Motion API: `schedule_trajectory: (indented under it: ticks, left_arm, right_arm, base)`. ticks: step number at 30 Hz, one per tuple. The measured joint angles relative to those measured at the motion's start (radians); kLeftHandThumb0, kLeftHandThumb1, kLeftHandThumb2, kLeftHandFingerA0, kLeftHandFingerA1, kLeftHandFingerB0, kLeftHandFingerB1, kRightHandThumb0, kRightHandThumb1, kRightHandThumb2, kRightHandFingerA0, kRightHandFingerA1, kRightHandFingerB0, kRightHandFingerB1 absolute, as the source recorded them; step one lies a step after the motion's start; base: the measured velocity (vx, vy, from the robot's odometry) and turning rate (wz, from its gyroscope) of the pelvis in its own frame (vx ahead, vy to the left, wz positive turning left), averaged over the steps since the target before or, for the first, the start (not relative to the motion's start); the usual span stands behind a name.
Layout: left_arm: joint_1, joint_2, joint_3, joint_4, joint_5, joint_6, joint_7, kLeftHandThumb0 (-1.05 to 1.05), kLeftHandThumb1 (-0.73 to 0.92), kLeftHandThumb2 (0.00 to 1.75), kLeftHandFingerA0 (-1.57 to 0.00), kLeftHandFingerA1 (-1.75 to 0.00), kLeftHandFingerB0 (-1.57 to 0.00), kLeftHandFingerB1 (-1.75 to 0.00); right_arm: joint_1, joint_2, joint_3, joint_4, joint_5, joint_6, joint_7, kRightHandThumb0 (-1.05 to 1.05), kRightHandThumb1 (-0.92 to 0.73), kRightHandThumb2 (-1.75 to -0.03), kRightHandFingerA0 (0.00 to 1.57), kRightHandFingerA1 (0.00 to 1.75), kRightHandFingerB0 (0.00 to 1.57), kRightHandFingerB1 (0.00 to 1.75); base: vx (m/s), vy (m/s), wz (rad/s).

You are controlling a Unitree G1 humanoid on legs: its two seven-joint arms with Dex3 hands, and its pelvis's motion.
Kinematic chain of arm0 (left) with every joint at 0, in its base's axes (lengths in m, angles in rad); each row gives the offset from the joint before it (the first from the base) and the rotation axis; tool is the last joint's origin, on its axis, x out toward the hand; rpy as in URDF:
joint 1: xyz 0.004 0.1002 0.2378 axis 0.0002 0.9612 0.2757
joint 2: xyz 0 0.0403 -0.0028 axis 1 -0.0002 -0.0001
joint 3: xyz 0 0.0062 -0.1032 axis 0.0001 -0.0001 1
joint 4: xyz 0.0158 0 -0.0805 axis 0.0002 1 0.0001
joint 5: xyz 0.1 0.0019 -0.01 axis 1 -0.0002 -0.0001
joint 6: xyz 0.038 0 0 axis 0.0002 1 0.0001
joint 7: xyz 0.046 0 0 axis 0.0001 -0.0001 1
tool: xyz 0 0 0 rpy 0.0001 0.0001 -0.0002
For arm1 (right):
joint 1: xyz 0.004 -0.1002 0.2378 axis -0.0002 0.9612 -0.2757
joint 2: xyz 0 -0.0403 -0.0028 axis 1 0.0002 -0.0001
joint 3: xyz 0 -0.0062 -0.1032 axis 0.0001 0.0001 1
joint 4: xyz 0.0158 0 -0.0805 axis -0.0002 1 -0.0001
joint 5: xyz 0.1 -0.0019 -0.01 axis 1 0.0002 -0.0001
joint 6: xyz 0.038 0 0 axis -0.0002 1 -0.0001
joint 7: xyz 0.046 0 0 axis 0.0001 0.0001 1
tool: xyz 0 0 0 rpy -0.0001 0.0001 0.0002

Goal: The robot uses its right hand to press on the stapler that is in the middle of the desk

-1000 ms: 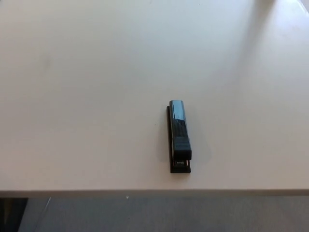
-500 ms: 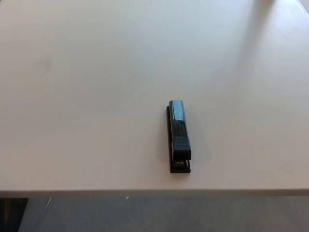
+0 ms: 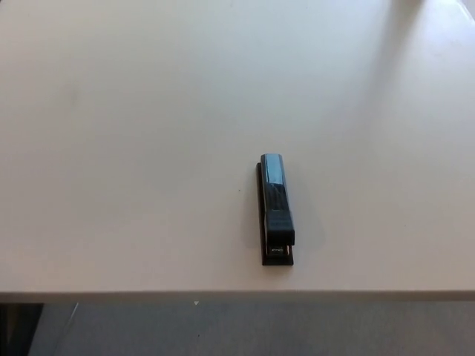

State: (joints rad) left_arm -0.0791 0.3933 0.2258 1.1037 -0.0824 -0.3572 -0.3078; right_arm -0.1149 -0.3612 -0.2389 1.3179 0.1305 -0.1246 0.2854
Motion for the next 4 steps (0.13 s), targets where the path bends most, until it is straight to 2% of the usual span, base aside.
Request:
schedule_trajectory:
  ticks: [4]
  left_arm:
    - [-0.006,0.003,0.0,0.007,0.0,0.0,-0.004,-0.21,0.86,1.28,0.0,-0.48,0.0,-0.48]
  right_arm:
    - [-0.031,0.02,0.006,-0.024,-0.004,-0.008,0.047,-1.02,-0.73,-1.05,0.0,0.0,0.0,0.0]
  base:
    - [0.0,0.0,0.0]
